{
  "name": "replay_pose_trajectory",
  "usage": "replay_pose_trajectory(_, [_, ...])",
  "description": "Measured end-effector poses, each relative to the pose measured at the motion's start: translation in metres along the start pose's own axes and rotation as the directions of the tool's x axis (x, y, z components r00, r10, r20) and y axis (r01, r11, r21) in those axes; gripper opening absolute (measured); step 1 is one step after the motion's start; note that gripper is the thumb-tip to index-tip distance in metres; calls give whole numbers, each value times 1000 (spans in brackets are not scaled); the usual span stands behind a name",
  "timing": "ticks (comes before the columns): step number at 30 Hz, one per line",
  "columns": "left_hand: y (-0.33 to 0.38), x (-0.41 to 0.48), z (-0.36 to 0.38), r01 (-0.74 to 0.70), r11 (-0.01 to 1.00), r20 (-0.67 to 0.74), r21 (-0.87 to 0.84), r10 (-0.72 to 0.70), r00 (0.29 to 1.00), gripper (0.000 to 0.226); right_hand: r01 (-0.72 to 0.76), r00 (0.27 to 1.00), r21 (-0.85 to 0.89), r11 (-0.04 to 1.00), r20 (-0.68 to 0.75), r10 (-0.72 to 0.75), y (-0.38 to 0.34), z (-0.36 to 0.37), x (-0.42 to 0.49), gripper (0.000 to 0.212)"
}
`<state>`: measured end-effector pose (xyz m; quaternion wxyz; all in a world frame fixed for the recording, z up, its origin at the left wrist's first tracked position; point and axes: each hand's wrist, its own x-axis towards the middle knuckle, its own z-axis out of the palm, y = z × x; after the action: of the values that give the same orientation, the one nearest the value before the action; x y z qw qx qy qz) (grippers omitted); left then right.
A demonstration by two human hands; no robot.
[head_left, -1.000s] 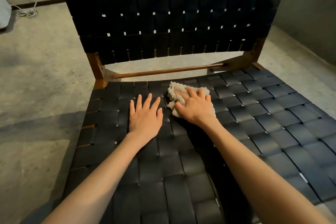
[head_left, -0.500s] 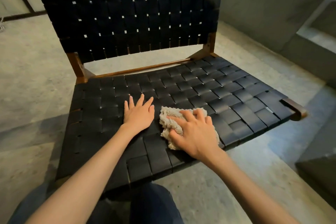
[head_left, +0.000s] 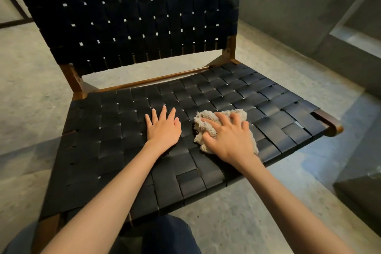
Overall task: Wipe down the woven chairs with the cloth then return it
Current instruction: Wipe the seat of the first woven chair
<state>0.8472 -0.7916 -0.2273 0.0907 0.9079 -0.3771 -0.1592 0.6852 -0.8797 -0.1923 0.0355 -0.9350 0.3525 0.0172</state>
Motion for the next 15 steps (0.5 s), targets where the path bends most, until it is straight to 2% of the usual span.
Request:
replay_pose_trajectory(5, [4, 27, 5, -15, 1000, -29, 6, 15, 999, 51, 28, 999, 7, 1000, 45, -29, -7, 21, 74, 54])
replay_pose_trajectory(15, [2, 68, 12, -24, 1000, -105, 18, 25, 994, 53, 127, 992, 49, 991, 3, -127, -21, 57, 222, 53])
